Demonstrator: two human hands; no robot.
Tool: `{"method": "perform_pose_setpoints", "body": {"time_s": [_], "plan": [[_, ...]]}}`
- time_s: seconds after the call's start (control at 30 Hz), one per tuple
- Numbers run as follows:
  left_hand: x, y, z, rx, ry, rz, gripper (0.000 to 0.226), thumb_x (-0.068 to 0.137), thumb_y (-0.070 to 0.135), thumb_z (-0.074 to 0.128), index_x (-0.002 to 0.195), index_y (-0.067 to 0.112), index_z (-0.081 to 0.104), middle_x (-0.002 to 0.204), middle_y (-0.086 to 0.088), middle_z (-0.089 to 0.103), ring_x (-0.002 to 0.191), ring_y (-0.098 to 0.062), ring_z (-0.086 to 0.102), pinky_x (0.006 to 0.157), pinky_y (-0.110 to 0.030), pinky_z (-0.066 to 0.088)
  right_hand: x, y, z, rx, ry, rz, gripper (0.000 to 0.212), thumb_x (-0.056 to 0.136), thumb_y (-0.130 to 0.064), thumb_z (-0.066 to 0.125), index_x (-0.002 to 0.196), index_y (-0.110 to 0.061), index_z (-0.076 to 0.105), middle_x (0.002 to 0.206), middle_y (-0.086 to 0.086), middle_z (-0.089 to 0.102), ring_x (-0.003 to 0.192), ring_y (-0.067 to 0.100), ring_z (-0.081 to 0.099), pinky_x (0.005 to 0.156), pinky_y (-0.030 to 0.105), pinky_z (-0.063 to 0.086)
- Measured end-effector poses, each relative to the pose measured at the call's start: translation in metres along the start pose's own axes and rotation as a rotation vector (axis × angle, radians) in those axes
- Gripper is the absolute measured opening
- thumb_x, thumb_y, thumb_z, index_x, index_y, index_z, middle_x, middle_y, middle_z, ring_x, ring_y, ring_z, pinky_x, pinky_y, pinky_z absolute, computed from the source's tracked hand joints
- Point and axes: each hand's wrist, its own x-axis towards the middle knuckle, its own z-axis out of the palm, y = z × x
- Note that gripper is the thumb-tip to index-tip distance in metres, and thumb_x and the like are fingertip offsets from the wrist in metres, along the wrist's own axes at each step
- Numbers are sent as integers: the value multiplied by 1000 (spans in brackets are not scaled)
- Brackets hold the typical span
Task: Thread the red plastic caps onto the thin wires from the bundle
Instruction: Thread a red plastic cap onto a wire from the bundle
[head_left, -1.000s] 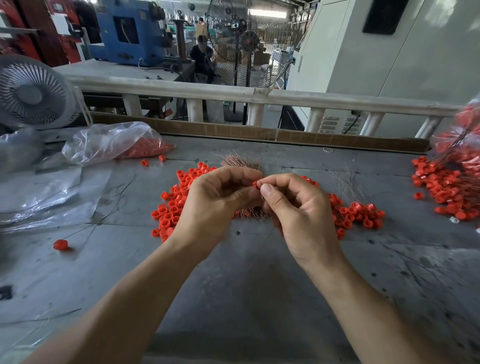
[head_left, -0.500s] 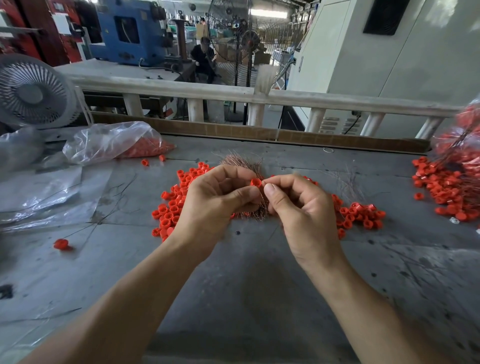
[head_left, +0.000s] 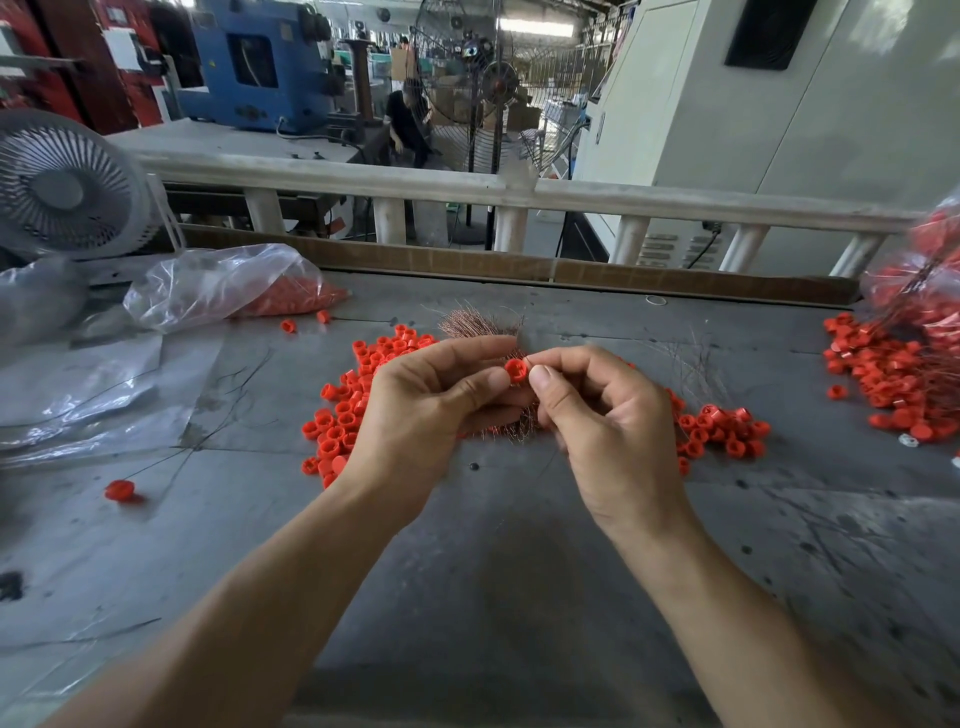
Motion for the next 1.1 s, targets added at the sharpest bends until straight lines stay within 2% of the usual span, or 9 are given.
{"method": "perform_pose_setpoints", "body": {"time_s": [0.17,0.27,0.4,0.53,0.63,0.93,1.1], "plan": [[-2,-1,1,19,-32,9,21,81,12,73,100,13,80,94,-19,77,87,-31,77,78,-36,63,-1,-1,-2,-9,7,-2,10,93,-16,67,93,-19,76,66,-15,66,58,0,58,58,10,44],[-1,-2,0,71,-1,25,20,79,15,74,98,15,80,93,-17,77,87,-31,76,81,-43,64,-2,-2,-1,-27,10,5,8,93,-17,68,94,-20,75,68,-12,68,63,1,60,61,14,47],[1,-1,-2,115,35,55,20,80,14,74,99,13,77,87,-8,77,79,-19,72,71,-32,63,-3,-2,0,-48,2,14,8,92,-18,69,90,-24,74,72,-7,71,64,4,61,63,18,50],[1,-2,-1,181,26,95,19,90,-2,68,102,11,75,81,-1,75,72,-10,68,64,-21,57,-3,-1,0,-111,0,18,13,94,-13,71,86,-23,75,72,-1,71,62,4,58,59,18,49],[0,-2,0,208,22,114,20,89,-4,68,103,9,75,82,-1,74,70,-7,65,62,-19,54,-3,-1,-1,-149,12,11,14,93,-12,72,84,-21,75,72,1,71,62,16,62,58,21,49],[0,-2,0,220,38,121,19,89,-4,69,104,6,74,81,-1,74,71,-6,66,63,-18,54,-2,-5,-1,-174,-6,20,14,92,-9,73,82,-18,76,70,3,71,66,22,64,60,29,51],[0,-2,1,161,37,66,19,91,-2,67,103,8,76,89,-8,78,78,-17,74,71,-24,59,-2,-3,-2,-165,16,35,15,92,-10,73,82,-19,76,71,5,71,67,26,64,61,35,51]]}}
